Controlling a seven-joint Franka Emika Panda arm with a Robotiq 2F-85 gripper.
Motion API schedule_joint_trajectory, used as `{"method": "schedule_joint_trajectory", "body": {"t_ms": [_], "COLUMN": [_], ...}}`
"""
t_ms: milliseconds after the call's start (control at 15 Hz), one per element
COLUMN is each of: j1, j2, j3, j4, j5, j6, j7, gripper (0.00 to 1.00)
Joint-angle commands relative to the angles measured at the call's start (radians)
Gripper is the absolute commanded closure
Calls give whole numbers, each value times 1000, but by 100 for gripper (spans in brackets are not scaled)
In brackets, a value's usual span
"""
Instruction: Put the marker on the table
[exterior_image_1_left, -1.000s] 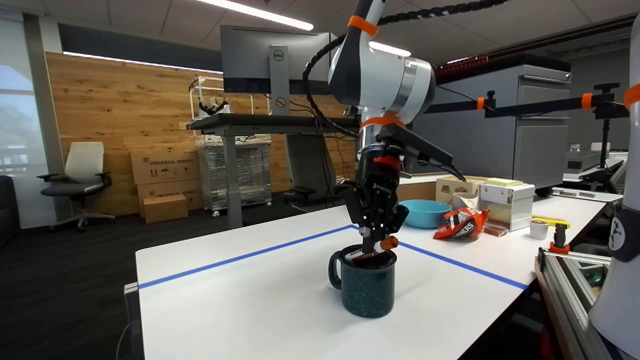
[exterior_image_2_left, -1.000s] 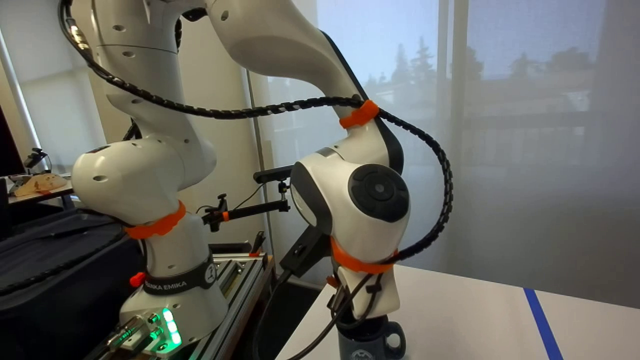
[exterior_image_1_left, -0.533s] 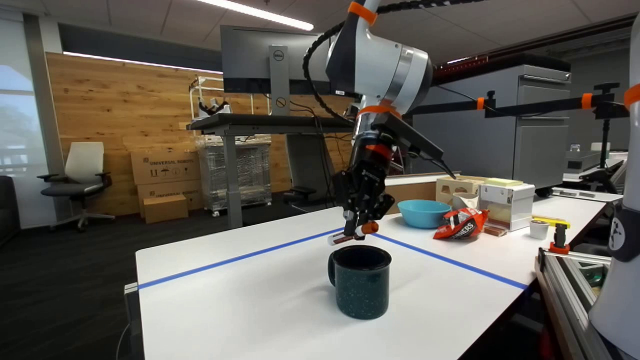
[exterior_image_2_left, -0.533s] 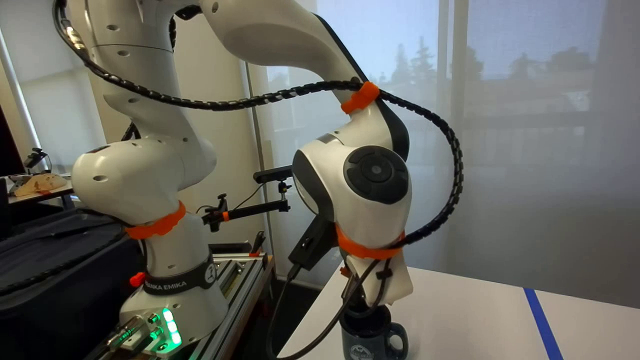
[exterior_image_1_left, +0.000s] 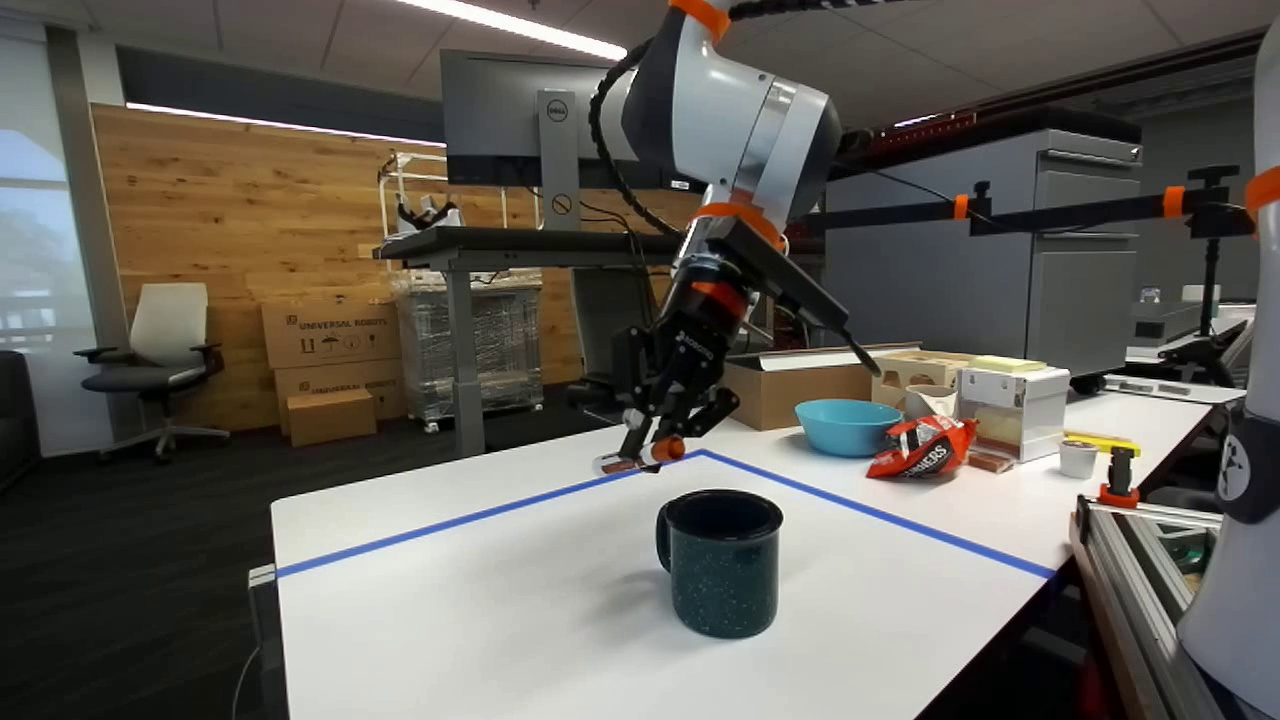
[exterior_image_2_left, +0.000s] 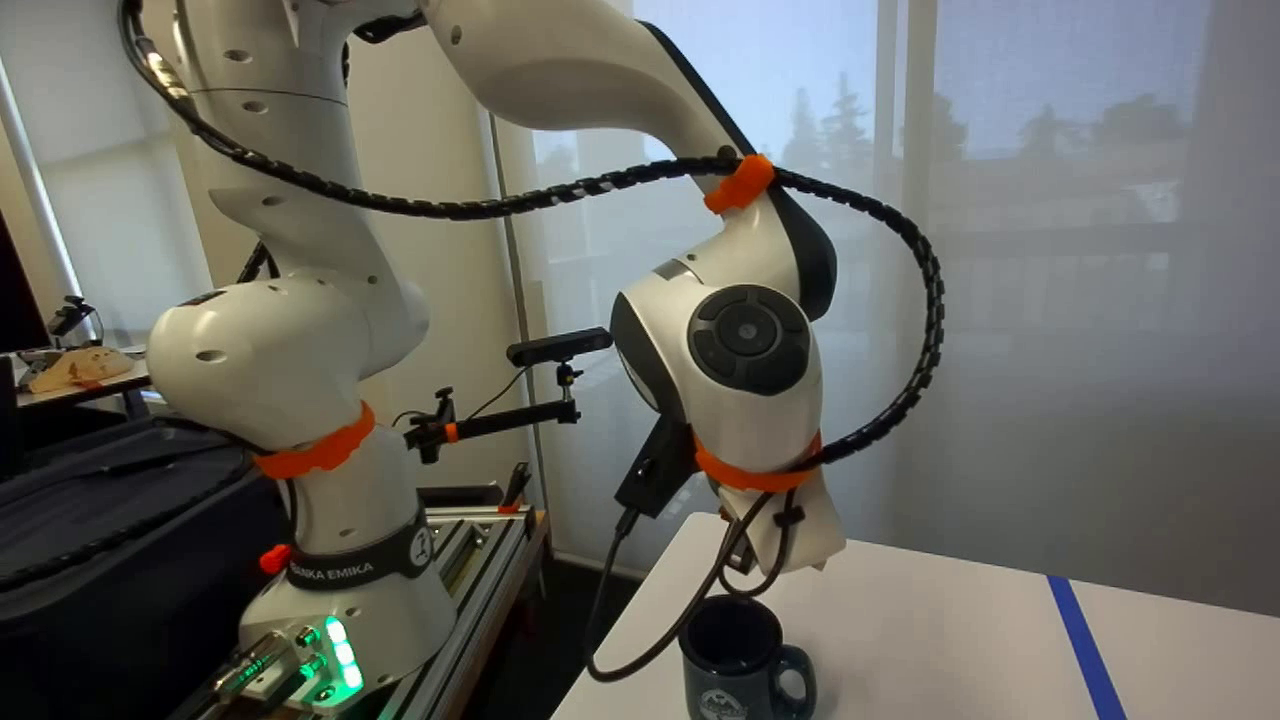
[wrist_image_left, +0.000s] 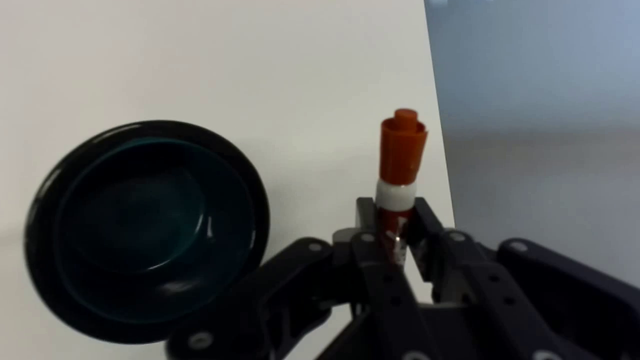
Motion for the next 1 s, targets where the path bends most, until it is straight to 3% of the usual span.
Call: {"method": "schedule_joint_trajectory", "body": {"t_ms": [0,400,933], "j1": [51,85,90], "j2": [70,186,342], "j3": [44,94,111], "j4": [48,170,302], "j5": [161,356,430], "j6": [84,286,496], "j7": [-72,-276,-532], "gripper": [95,95,95]}}
